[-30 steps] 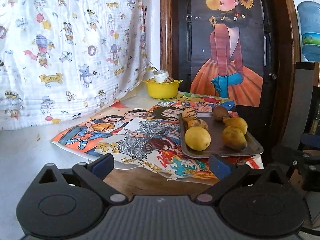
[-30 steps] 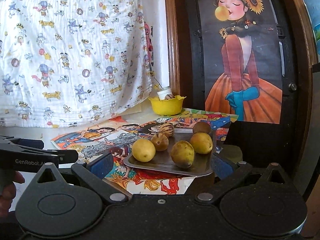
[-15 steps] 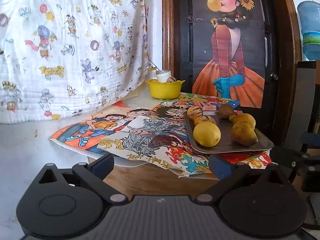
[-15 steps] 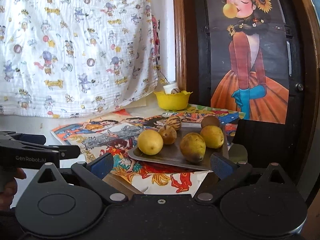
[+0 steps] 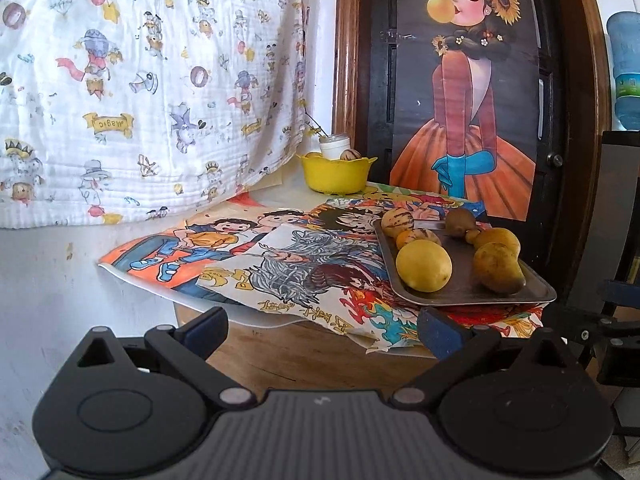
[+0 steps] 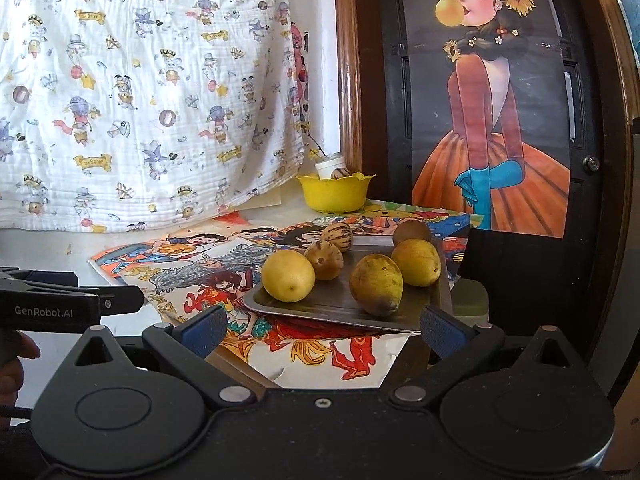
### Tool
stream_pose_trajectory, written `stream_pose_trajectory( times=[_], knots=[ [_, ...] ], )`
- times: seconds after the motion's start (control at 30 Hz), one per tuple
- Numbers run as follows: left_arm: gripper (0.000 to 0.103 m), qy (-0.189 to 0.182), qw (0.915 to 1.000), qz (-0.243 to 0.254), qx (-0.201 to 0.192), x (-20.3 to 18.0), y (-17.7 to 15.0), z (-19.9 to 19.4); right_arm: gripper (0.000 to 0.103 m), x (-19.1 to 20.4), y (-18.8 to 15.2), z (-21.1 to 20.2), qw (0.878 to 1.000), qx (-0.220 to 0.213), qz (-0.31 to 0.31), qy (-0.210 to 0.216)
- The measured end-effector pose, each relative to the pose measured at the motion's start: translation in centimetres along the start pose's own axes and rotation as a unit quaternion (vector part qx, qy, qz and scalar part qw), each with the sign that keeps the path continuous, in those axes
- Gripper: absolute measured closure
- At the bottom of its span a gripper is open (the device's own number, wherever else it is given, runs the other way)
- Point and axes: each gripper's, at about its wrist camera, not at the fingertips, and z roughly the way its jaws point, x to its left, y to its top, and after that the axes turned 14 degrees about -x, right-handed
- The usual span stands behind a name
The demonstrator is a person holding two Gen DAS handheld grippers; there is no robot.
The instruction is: Organize fruits
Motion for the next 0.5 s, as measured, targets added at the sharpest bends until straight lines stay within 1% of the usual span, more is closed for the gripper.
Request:
stream_pose_trajectory(
  times=[0.5],
  knots=[
    [0.0, 0.001, 1.0, 0.001, -0.001, 0.0, 0.0, -0.09, 0.001, -0.02, 0.0, -0.17, 1.0, -0.003, -0.001, 0.0]
  ],
)
